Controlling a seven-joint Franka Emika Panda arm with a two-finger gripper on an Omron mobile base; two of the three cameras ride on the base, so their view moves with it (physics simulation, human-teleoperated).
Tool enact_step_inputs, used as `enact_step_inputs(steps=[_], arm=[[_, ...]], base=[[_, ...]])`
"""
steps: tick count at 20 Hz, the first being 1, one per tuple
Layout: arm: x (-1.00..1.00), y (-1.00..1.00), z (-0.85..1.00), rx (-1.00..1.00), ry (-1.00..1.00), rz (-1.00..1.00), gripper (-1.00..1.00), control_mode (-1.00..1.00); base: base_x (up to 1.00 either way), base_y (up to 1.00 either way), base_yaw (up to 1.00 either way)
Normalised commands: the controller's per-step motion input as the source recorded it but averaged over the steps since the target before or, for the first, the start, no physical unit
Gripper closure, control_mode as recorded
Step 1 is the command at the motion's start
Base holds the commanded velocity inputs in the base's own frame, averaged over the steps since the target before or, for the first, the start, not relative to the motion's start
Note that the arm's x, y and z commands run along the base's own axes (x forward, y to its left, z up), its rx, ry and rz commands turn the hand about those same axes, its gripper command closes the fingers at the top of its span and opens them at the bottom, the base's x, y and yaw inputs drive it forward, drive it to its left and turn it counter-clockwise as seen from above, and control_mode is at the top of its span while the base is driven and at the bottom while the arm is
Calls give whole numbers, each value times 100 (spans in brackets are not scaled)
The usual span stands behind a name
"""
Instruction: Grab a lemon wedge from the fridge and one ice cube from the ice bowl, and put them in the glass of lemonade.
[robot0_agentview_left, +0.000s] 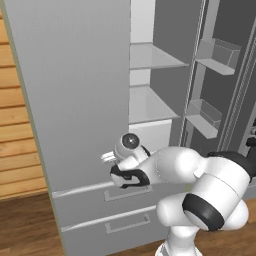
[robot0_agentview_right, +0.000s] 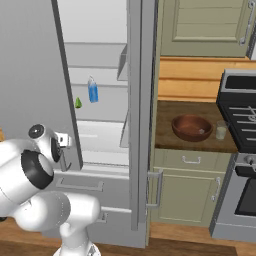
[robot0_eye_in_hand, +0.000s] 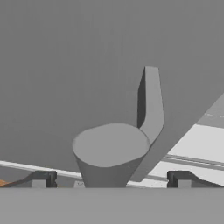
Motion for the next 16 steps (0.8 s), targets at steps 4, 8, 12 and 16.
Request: enact_step_inputs(steps=[4, 8, 12, 16], arm=[[37, 6, -2, -2, 7, 0, -100, -100], [25, 16, 0, -4, 13, -1, 100, -100], [9, 14, 0, -4, 12, 0, 100, -100], [8, 12, 0, -2, 9, 0, 100, -100]], base=[[0, 0, 0], [0, 0, 0], [0, 0, 0], [0, 0, 0]])
